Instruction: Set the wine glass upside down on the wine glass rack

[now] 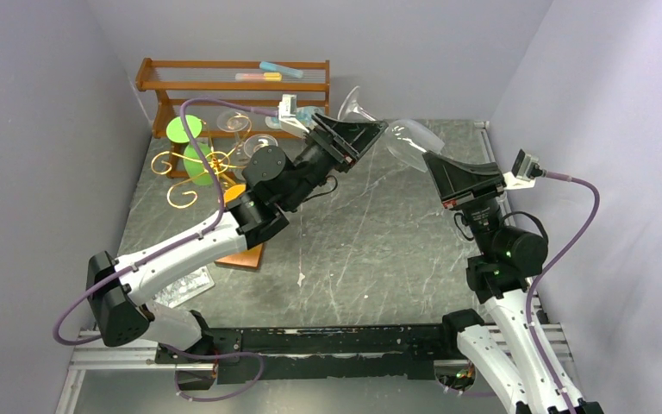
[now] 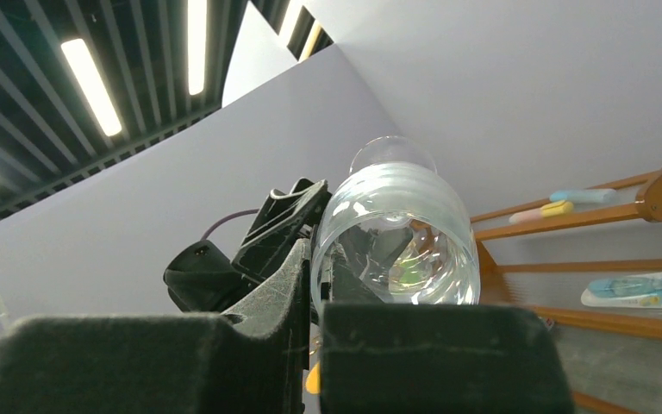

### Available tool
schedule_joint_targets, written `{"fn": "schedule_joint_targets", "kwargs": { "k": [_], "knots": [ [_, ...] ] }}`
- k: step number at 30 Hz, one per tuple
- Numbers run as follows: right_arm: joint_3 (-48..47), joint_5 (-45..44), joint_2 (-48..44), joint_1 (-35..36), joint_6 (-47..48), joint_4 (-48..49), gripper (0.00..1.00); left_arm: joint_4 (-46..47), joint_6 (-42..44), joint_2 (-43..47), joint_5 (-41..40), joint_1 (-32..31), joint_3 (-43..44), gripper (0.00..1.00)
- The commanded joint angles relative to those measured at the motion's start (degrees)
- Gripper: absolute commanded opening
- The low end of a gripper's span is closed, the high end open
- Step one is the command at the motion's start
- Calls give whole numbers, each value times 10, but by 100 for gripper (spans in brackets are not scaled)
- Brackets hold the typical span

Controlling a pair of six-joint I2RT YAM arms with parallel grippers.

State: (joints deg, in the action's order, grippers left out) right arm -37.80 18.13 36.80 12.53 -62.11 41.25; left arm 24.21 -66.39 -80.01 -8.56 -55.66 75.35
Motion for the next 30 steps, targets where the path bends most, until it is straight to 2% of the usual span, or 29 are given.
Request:
{"fn": "schedule_joint_targets", "kwargs": {
  "k": [1,6,16,22,25,27,30],
  "knots": [
    [6,7,-7,0,-18,47,0,67,44,-8,-99,-20,8,64],
    [9,18,-6,-1,-30,57,0,87,54,-17,-129,-28,9,56],
    [18,34,-4,0,-39,62,0,108,38,-26,-114,-28,10,34],
    [21,41,-1,0,-43,60,0,134,58,-30,-90,-28,4,6],
    [17,40,-7,0,-37,35,0,144,99,-24,-81,-28,3,5],
    [8,33,-14,0,-26,-4,15,154,151,-16,-74,-28,-1,5],
    [-1,17,-31,-1,2,-66,44,147,237,3,-70,-28,-4,5]
  ]
}}
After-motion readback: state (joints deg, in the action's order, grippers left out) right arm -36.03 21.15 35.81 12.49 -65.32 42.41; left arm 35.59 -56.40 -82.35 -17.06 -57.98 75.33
